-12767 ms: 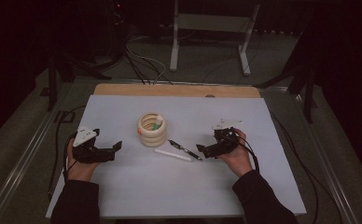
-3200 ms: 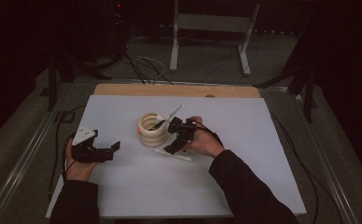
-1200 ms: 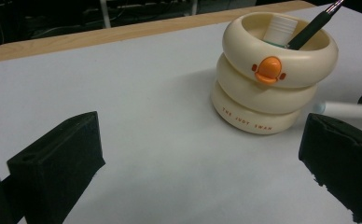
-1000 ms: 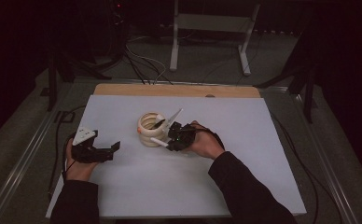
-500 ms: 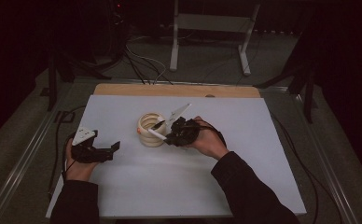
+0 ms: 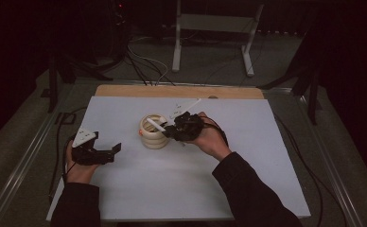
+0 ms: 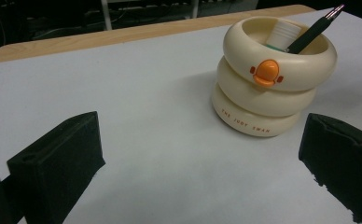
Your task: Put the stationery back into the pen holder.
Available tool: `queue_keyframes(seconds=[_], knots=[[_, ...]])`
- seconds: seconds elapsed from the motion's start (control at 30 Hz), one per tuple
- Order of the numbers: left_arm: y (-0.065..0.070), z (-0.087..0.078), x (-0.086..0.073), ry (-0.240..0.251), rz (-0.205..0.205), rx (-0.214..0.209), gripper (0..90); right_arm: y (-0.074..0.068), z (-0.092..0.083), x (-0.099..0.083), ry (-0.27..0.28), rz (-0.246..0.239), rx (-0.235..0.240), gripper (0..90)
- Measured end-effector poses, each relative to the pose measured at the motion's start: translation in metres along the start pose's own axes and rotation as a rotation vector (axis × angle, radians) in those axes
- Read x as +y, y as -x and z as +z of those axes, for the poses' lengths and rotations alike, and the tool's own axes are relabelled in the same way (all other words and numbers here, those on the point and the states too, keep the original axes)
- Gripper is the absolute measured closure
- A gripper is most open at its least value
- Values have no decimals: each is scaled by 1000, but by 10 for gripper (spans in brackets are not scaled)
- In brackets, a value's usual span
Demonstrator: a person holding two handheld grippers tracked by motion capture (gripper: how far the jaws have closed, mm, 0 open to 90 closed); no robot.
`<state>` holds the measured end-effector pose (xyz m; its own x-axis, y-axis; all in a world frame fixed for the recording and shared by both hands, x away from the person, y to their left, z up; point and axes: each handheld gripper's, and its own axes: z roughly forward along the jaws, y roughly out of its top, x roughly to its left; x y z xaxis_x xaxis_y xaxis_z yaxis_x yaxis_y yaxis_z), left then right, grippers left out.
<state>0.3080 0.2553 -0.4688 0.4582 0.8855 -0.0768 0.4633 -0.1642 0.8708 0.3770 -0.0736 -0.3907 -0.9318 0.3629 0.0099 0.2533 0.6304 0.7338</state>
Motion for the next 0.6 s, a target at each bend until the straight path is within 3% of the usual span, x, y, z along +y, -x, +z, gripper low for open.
queue_keyframes(seconds=[0.6], knots=[[-1,-1,0,7,-9,-5,2,7,-9,7,127,53,-63,788]])
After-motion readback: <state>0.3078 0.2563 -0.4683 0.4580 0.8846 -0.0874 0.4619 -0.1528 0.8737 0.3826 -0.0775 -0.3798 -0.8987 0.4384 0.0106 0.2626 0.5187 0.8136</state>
